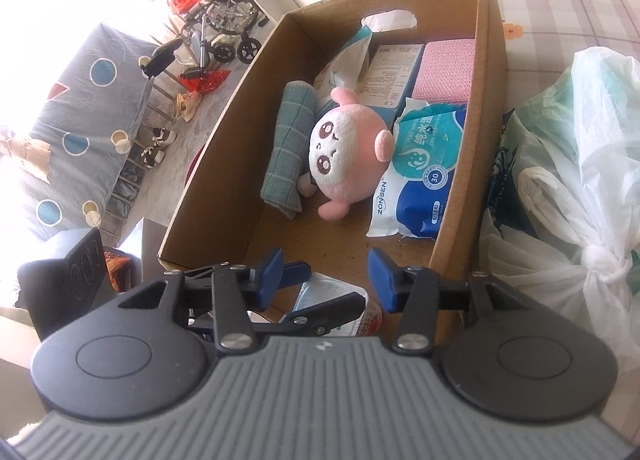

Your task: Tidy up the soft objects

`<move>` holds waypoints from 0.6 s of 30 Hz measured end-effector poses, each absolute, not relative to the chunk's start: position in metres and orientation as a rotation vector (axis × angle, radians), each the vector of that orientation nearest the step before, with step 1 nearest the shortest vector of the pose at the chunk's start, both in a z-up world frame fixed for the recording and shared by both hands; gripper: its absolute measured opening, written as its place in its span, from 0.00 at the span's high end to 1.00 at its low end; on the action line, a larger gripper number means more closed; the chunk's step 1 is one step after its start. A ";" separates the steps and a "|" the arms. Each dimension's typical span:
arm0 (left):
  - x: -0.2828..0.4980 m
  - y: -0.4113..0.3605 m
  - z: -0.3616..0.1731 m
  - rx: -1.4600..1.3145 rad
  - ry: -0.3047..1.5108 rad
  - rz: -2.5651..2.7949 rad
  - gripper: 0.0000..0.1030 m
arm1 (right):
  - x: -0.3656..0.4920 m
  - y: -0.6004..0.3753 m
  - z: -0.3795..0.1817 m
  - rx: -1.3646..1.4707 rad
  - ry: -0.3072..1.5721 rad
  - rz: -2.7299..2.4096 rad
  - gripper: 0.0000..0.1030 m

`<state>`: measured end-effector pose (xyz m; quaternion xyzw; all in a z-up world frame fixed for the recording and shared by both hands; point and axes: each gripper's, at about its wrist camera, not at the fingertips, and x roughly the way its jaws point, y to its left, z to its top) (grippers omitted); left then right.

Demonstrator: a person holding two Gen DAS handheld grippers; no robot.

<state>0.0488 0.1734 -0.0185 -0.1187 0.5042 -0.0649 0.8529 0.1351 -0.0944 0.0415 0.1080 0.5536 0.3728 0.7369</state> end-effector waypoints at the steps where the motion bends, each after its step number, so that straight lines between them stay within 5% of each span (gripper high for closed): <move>1: 0.052 0.172 -0.019 -0.214 1.084 -0.140 0.33 | 0.134 -0.096 0.042 0.247 1.212 0.821 0.54; 8: 0.073 0.163 -0.030 -0.088 1.217 -0.152 0.21 | 0.129 -0.114 0.042 0.312 1.182 0.835 0.51; 18: 0.085 0.145 -0.048 -0.048 1.336 -0.154 0.31 | 0.127 -0.151 0.033 0.420 1.151 0.826 0.50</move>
